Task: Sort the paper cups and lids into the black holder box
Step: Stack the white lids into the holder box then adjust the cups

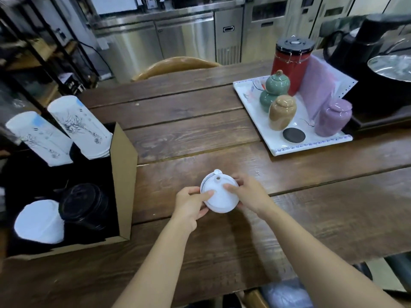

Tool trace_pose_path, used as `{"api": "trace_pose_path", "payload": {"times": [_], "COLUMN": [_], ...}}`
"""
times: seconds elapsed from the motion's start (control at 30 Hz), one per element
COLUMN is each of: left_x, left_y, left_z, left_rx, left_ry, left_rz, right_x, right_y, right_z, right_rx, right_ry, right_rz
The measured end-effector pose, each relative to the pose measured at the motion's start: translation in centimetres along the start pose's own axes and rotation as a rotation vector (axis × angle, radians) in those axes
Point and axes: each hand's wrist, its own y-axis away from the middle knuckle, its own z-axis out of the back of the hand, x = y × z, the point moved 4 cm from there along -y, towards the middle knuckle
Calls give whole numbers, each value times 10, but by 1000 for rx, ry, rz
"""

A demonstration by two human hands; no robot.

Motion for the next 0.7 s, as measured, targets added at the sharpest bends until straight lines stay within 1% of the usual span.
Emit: {"api": "trace_pose_path", "payload": {"times": [0.2,0.4,0.57,0.7], "left_x": [-58,-92,-104,-105], "left_y": [27,52,64,68], "left_z": [58,136,222,281], "left_rx": [-42,-91,-209,-306], "left_ry": [82,166,264,255], "left_rz": [-261,-384,-454,-480], "right_x": [81,156,201,222], "right_y": [7,22,31,36], "right_z": [-24,-81,-155,-212], "right_rx": [-14,-4,78,159], "right_ry": [-74,-52,-99,-77], "right_rz": [204,381,432,427]}}
